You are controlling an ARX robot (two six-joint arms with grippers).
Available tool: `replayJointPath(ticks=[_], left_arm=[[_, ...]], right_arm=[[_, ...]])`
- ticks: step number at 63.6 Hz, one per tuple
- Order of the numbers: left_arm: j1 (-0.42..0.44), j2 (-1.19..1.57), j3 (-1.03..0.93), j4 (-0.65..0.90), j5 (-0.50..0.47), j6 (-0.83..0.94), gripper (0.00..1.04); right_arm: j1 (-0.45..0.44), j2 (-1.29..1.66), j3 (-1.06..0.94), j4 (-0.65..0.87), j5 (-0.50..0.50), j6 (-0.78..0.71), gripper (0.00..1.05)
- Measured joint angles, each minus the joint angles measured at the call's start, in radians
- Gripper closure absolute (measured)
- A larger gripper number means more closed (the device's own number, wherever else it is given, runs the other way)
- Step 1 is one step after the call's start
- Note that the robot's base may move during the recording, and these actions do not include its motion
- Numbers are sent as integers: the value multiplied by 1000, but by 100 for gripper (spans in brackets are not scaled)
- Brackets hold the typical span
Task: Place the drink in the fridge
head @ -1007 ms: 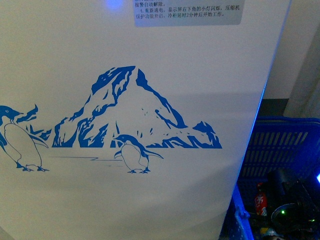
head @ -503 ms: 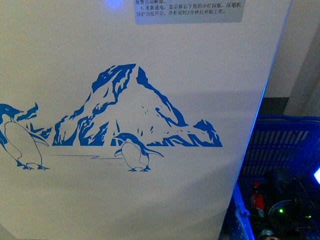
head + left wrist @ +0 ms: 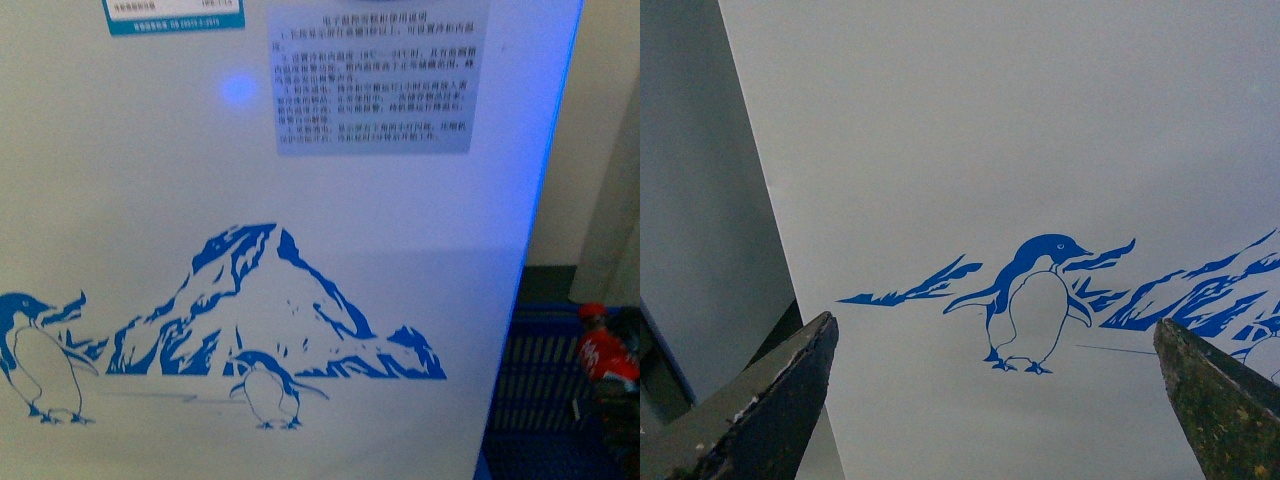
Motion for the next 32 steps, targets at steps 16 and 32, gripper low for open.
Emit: replayJointPath(ticks=[16, 32], left_arm=[[0, 0, 0, 0, 0, 0, 8], [0, 0, 0, 0, 0, 0, 8]], right_arm=[[2, -668, -226, -80, 58, -91, 65], [26, -1159, -311, -200, 156, -88, 65]])
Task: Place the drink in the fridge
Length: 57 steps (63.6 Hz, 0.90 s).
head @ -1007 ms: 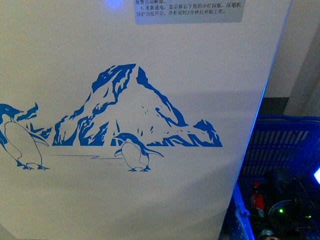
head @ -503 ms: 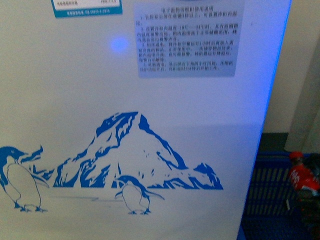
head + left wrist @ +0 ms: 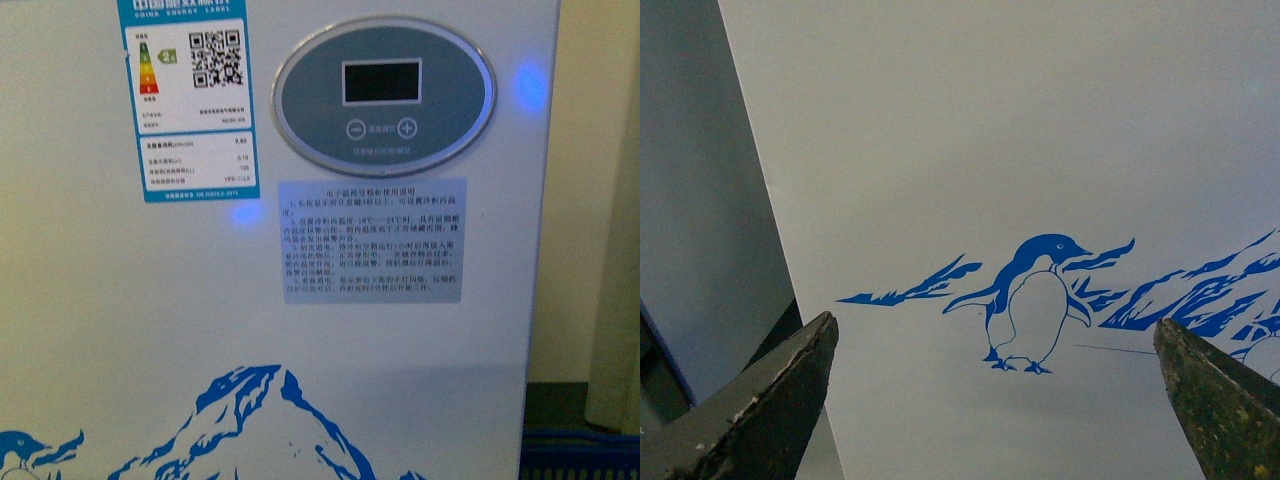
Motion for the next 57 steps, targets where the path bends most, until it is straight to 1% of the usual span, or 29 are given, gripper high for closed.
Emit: replayJointPath(ticks=[1, 3, 4, 5, 6, 8, 9, 11, 15, 19, 30, 57], left_arm=[[0, 0, 0, 0, 0, 0, 8], [0, 0, 0, 0, 0, 0, 8], [0, 0, 0, 0, 1, 0, 8], [0, 0, 0, 0, 0, 0, 8], [0, 0, 0, 0, 0, 0, 8], [0, 0, 0, 0, -3, 0, 8], [0, 0, 0, 0, -3, 0, 8], [0, 0, 0, 0, -1, 0, 8], [0, 0, 0, 0, 0, 0, 8], [0, 0, 0, 0, 0, 0, 8], [0, 0, 0, 0, -1, 0, 8], [0, 0, 0, 0, 0, 0, 8]], right_arm=[[104, -432, -114, -180, 130, 90, 65], [113, -441, -119, -185, 147, 93, 65], [138, -464, -134, -197, 183, 98, 65], [176, -499, -158, -209, 244, 101, 65], [193, -521, -173, -217, 291, 103, 65], [254, -611, -248, -240, 383, 110, 65], [276, -641, -280, -246, 408, 112, 65], [297, -689, -313, -254, 421, 114, 65], [309, -722, -318, -249, 457, 119, 66], [309, -721, -318, -249, 467, 122, 66], [315, -721, -318, -249, 447, 123, 66], [315, -720, -318, -249, 451, 124, 66]])
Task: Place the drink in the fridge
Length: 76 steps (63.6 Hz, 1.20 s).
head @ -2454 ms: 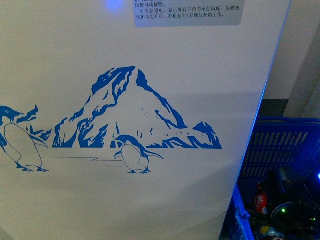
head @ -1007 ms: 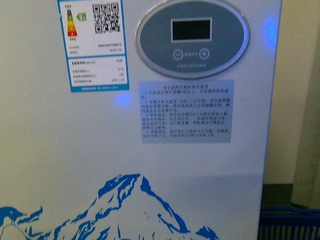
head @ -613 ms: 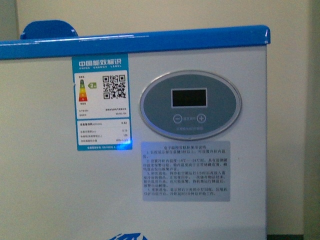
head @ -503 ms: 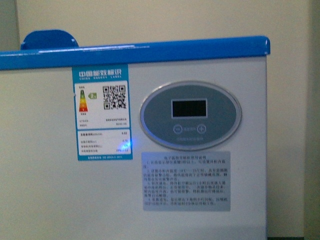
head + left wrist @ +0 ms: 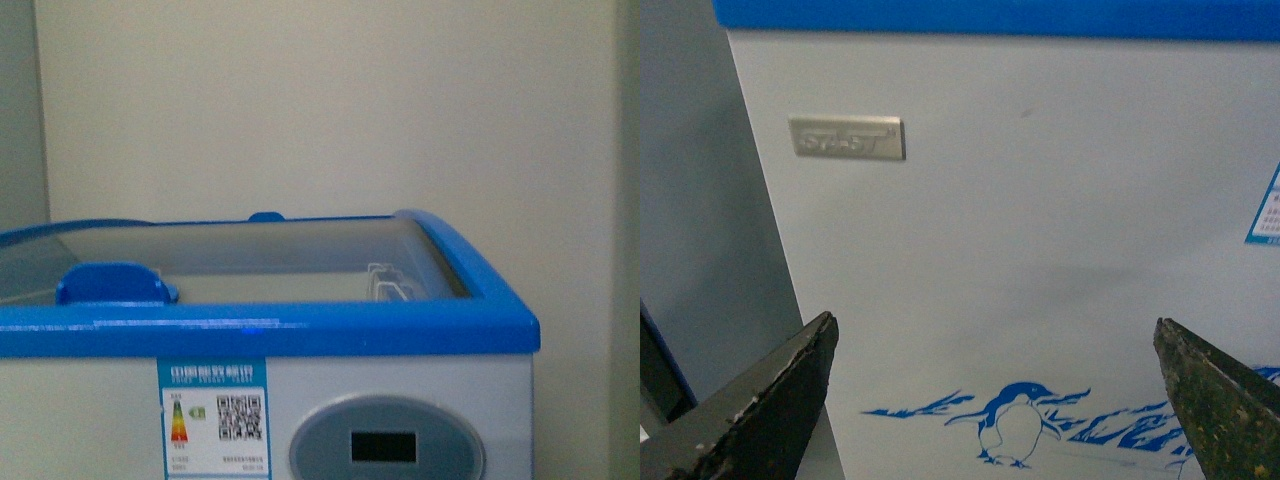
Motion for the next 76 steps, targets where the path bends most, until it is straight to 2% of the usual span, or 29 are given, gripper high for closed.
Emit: replayJointPath(ticks=[51, 53, 56, 61, 69, 72, 76], left_arm=[[0, 0, 0, 0, 0, 0, 8], [13, 16, 8, -24, 45, -40, 8], [61, 116, 41, -46, 179, -156, 8], [89, 340, 76, 127, 324, -217, 8], [90, 591, 148, 350, 425, -106, 8], [86, 679, 181, 412, 444, -26, 8], [80, 829, 236, 480, 479, 173, 8]], right_arm=[[0, 0, 2, 0, 0, 0, 66], [0, 0, 2, 0, 0, 0, 66], [0, 0, 2, 0, 3, 0, 66], [1, 0, 2, 0, -2, 0, 66], [1, 0, 2, 0, 1, 0, 66], [1, 0, 2, 0, 1, 0, 66], [1, 0, 2, 0, 0, 0, 66]])
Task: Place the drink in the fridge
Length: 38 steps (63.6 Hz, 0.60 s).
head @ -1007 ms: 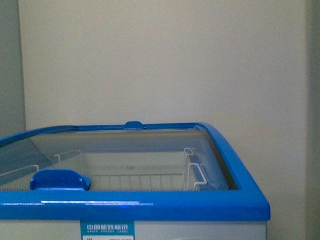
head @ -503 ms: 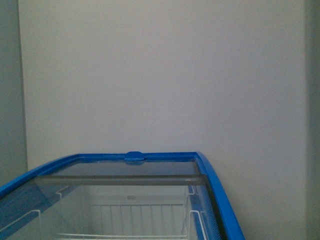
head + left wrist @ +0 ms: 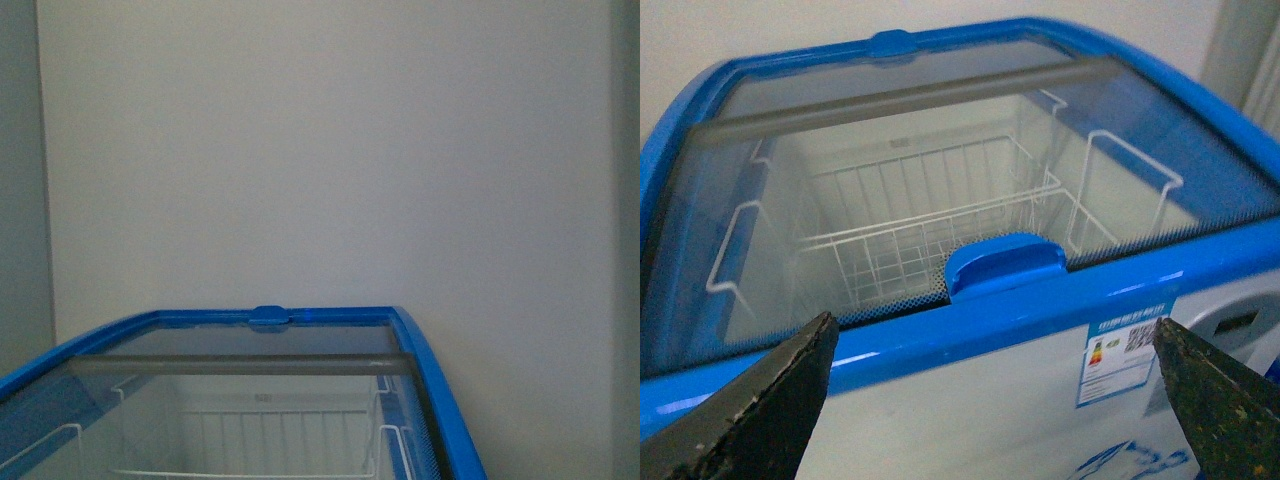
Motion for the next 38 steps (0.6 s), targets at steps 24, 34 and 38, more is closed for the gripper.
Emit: replayJointPath(ticks=[24, 34, 38], left_arm=[[-5, 387, 253, -95, 138, 912, 8], [-26, 476, 365, -196, 142, 1022, 8], [-32, 507, 397, -200, 138, 1038, 8]], right_arm=[[0, 0, 0, 0, 0, 0, 66], [0, 0, 0, 0, 0, 0, 66], [0, 0, 0, 0, 0, 0, 66]])
